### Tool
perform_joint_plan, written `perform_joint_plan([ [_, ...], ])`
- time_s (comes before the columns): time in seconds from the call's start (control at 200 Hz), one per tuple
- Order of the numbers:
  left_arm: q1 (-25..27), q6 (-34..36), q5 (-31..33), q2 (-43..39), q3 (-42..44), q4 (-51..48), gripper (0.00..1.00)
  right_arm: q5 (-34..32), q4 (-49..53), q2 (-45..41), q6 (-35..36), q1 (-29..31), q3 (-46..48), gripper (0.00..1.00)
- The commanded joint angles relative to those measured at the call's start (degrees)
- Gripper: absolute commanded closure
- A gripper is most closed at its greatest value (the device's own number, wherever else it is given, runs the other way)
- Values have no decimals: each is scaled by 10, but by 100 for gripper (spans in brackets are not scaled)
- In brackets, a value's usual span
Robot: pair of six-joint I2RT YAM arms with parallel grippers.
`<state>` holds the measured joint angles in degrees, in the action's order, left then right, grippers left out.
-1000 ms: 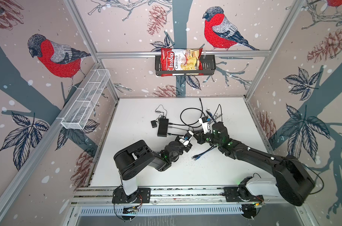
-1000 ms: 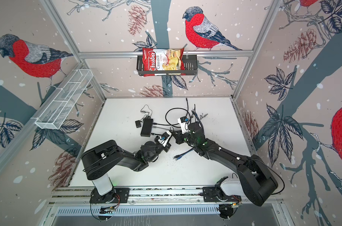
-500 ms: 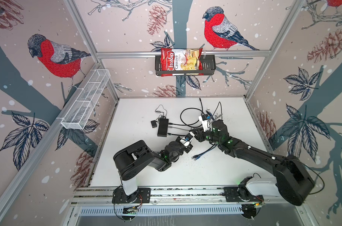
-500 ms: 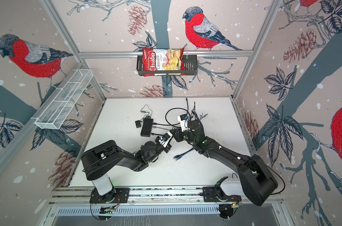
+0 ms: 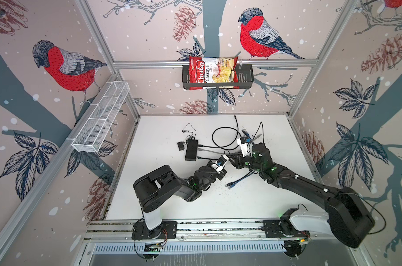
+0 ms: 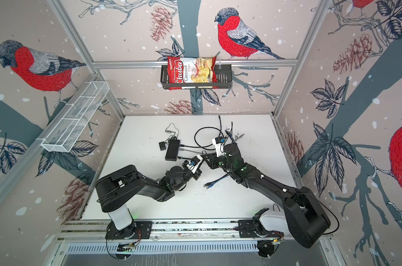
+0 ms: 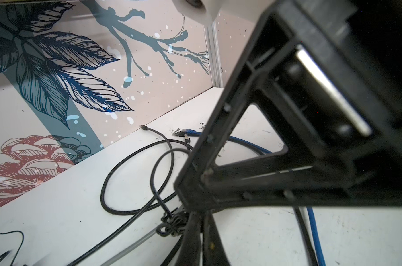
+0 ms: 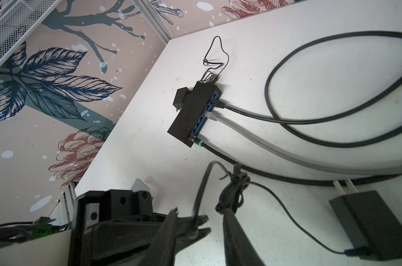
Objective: Insert the plug into the switch port
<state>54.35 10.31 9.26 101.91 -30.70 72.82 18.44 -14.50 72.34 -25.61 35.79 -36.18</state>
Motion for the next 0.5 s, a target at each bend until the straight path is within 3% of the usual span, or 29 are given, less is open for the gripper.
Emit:
perform_joint_plan([
  [0.0,1,-9,2,-2,-3,13,100,11,-18,-3,-8,-1,-1,71],
  [0.495,1,-14,-1,2,0,14,100,22,-42,3,-14,-1,-7,97],
])
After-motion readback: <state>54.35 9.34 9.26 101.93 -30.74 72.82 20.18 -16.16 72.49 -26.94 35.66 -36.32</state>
